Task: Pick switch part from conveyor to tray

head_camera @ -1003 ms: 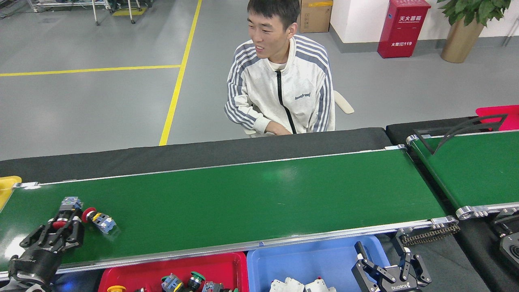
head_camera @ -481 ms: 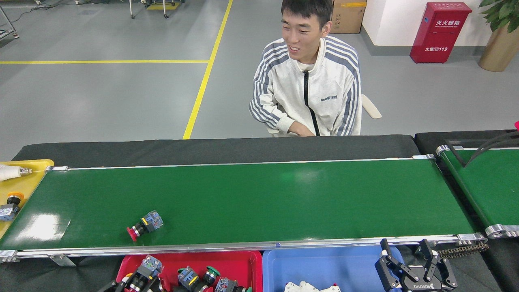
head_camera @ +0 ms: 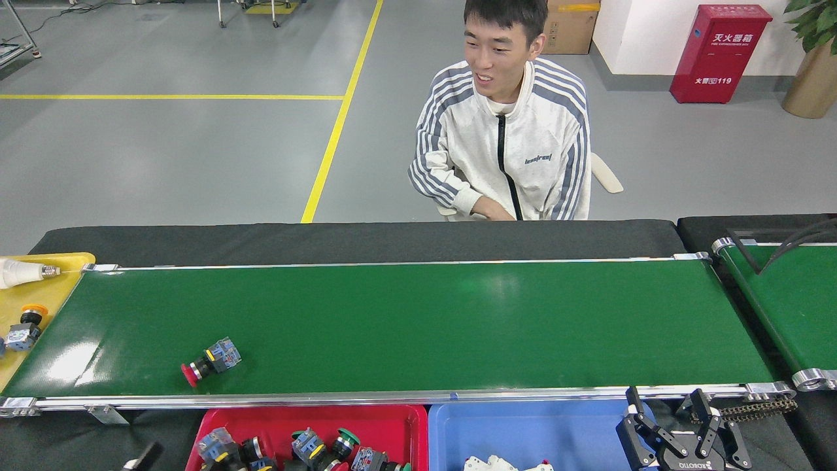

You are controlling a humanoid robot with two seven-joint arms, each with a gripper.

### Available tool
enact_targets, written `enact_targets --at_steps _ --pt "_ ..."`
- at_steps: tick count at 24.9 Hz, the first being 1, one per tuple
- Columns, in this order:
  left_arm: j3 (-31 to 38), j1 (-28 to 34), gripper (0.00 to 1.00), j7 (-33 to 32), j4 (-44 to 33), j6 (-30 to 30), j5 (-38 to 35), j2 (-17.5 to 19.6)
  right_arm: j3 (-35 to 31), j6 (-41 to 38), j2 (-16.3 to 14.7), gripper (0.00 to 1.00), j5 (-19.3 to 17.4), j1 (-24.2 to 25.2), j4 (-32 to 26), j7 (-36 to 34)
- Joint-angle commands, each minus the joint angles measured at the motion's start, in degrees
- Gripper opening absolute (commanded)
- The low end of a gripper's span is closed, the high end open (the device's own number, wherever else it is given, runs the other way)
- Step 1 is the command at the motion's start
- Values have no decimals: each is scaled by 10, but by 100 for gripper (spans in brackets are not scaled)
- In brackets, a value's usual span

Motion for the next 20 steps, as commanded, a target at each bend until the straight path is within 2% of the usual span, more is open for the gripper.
enact_targets --at_steps 1,4,11,17,20 --pt "40 -10 100 2 -2 -3 2 1 -3 0 -5 99 -1 -1 -8 -4" --pt "69 -16 100 2 10 -3 0 4 -3 -1 -5 99 -1 0 -8 -4" --pt "68 -25 100 2 23 -3 -1 10 0 0 -5 99 0 7 -12 -2" --pt "67 -47 100 2 70 -3 -1 50 3 -3 -5 99 0 7 -12 -2" --pt "59 -101 100 1 132 -3 -9 88 3 -1 -5 99 0 7 -12 -2"
